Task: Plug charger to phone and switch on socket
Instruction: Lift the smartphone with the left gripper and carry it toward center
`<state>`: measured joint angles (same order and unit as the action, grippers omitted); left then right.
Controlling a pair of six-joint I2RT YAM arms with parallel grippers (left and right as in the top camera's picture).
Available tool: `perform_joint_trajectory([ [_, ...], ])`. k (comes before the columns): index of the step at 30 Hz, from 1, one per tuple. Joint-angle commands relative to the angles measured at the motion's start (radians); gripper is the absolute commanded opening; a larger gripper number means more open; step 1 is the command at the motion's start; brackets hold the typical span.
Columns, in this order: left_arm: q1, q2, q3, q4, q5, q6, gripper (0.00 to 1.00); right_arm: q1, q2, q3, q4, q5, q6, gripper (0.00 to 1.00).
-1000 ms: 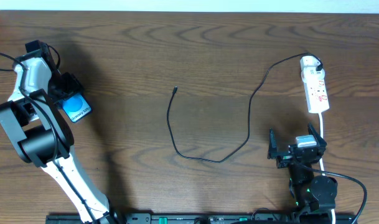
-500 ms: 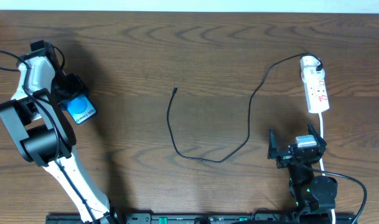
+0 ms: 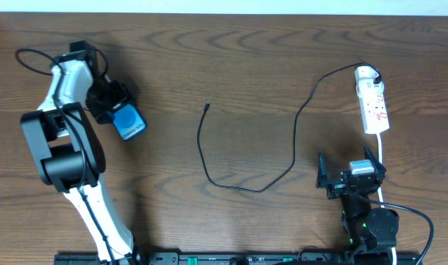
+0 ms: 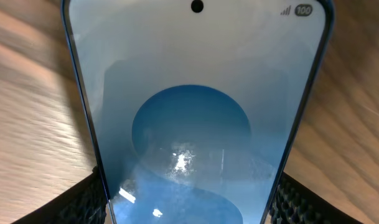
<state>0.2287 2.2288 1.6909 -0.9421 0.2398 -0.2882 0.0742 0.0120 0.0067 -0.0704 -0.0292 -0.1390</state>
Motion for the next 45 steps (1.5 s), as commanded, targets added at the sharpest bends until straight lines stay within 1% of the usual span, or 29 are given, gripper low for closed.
perform_joint_trajectory([
  [1, -0.045, -0.010, -0.023, -0.003, 0.067, -0.024, 0.65, 0.005, -0.006, -0.001, -0.004, 0.001, 0.011, 0.99],
  [13, -0.168, -0.010, -0.023, -0.003, 0.059, -0.051, 0.65, 0.005, -0.006, -0.001, -0.004, 0.001, 0.011, 0.99],
  [17, -0.208, -0.010, -0.023, -0.006, -0.031, -0.051, 0.64, 0.005, -0.006, -0.001, -0.004, 0.001, 0.011, 0.99],
  [18, -0.221, -0.010, -0.023, -0.011, -0.097, -0.070, 0.64, 0.005, -0.006, -0.001, -0.004, 0.001, 0.011, 0.99],
  [19, -0.226, -0.010, -0.023, -0.015, -0.127, -0.076, 0.64, 0.005, -0.006, -0.001, -0.004, 0.001, 0.011, 0.99],
  [23, -0.230, -0.016, -0.023, -0.026, -0.189, -0.077, 0.64, 0.005, -0.006, -0.001, -0.004, 0.001, 0.011, 0.99],
  [29, -0.230, -0.053, -0.010, -0.040, -0.188, -0.078, 0.64, 0.005, -0.006, -0.001, -0.004, 0.001, 0.011, 0.99],
  [34, -0.230, -0.119, -0.005, -0.056, -0.179, -0.083, 0.64, 0.005, -0.006, -0.001, -0.004, 0.001, 0.011, 0.99],
  [40, -0.230, -0.177, -0.005, -0.094, -0.036, -0.092, 0.64, 0.005, -0.006, -0.001, -0.004, 0.001, 0.011, 0.99],
  [45, -0.230, -0.177, -0.005, -0.135, 0.006, -0.124, 0.64, 0.005, -0.006, -0.001, -0.004, 0.001, 0.011, 0.99],
])
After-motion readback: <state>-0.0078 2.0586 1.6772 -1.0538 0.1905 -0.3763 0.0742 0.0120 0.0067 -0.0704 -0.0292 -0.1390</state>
